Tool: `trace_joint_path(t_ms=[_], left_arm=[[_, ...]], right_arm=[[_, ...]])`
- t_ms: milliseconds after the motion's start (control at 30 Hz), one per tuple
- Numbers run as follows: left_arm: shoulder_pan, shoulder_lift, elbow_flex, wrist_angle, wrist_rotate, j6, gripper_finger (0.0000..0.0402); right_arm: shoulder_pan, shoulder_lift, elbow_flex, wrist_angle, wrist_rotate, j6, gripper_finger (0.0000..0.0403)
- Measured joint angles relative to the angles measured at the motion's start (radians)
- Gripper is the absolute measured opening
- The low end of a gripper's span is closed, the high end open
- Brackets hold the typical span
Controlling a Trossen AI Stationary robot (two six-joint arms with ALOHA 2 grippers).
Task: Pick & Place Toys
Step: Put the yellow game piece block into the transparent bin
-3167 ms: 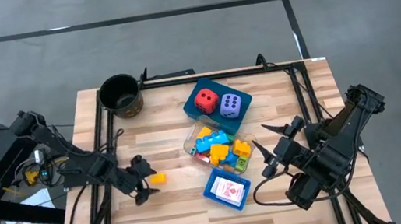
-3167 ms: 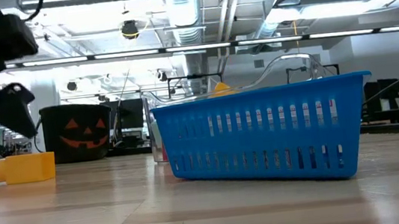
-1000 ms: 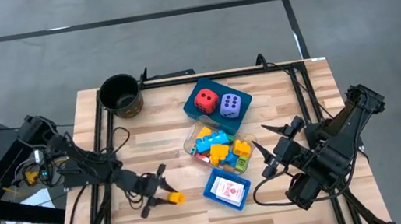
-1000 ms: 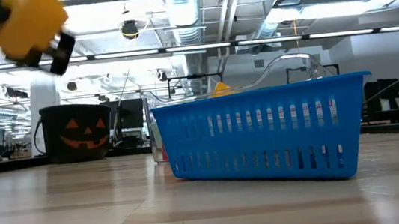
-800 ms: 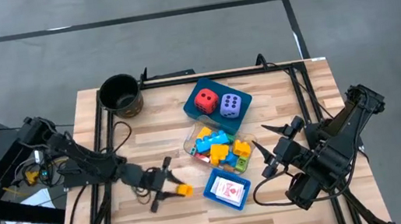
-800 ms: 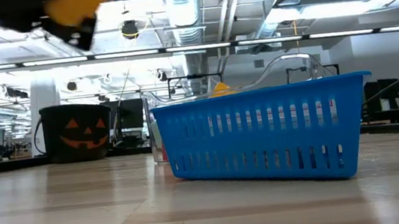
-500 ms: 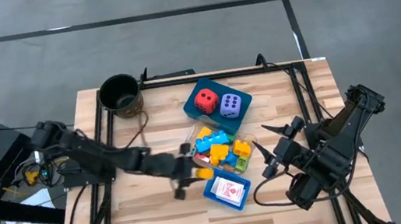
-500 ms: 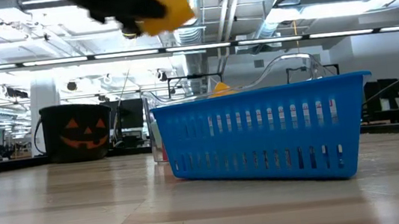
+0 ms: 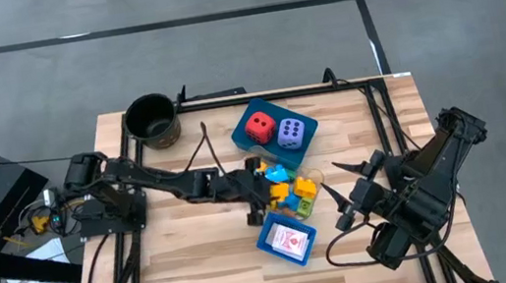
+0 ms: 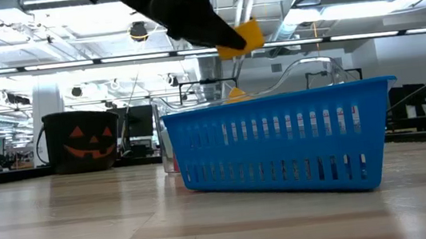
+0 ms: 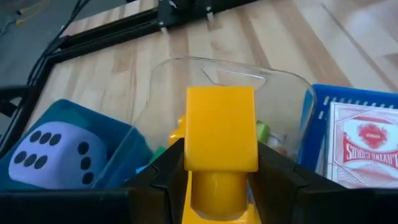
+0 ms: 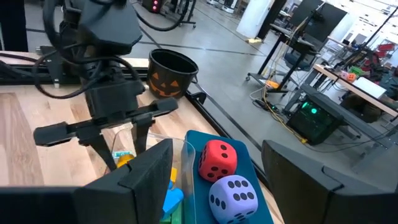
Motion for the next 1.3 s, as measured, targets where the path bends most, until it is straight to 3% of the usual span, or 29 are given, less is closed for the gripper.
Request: trace_joint_path(t_ms=[767, 1033, 1300], left_arm=[[-0.005, 0.000, -0.024, 0.066, 0.011, -0.017, 0.0134], [0.003, 0.103, -0.023, 0.350, 0.010, 0.002, 0.0134], [0.071, 0.182, -0.024, 0.458, -0.020, -0.079, 0.0134]], right_arm=[[-0.010, 0.000, 0.000, -0.002, 0.000, -0.008, 0.0239], [-0.010, 0.000, 0.000, 0.001, 0.001, -0.008, 0.0239], [-0.010, 0.000, 0.000, 0.000, 0.003, -0.012, 0.0239]])
